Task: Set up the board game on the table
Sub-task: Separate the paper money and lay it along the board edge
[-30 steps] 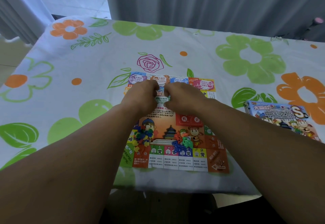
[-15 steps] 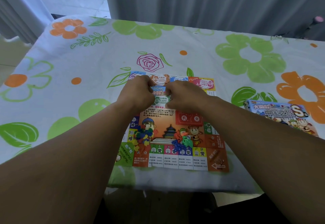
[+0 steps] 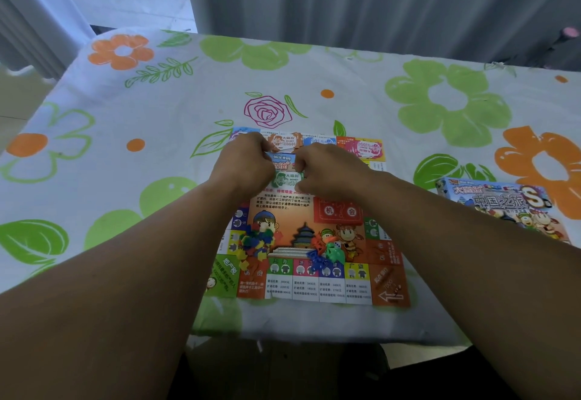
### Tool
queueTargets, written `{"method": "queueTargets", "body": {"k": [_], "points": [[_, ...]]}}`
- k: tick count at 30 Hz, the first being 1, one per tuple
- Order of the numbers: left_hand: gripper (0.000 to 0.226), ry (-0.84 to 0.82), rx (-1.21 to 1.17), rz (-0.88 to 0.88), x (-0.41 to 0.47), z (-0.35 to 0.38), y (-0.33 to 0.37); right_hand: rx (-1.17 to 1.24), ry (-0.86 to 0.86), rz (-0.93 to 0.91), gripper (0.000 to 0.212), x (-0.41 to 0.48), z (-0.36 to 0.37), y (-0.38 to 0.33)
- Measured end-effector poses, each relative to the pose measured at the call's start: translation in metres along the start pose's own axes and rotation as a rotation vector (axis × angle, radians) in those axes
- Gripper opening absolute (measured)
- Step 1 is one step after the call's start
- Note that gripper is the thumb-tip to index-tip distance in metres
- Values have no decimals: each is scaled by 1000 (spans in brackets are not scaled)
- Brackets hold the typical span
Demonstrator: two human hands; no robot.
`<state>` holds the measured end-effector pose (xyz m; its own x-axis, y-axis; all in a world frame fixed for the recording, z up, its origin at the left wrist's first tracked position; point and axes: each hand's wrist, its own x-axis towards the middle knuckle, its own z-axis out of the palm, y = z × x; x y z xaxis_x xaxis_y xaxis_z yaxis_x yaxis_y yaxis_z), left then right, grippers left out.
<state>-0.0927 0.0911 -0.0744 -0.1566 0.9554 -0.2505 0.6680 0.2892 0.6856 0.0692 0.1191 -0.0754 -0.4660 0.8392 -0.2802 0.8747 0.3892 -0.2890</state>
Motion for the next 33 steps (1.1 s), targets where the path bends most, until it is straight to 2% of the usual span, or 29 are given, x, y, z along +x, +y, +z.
{"method": "queueTargets", "body": {"k": [5,21,28,33], "points": [[25,18,-51,-37,3,0,-2,-12,-5,1,32,-1,-1,-1],[28,13,-116,-82,5,1,-2,-29,12,-17,27,-1,1,-3],[13,112,-149,-83,4,-8,-1,5,0,8,25,-1,-2,0],[20,239,-163,-120,4,-22,-5,103,88,65,18,-1,-13,5]]}}
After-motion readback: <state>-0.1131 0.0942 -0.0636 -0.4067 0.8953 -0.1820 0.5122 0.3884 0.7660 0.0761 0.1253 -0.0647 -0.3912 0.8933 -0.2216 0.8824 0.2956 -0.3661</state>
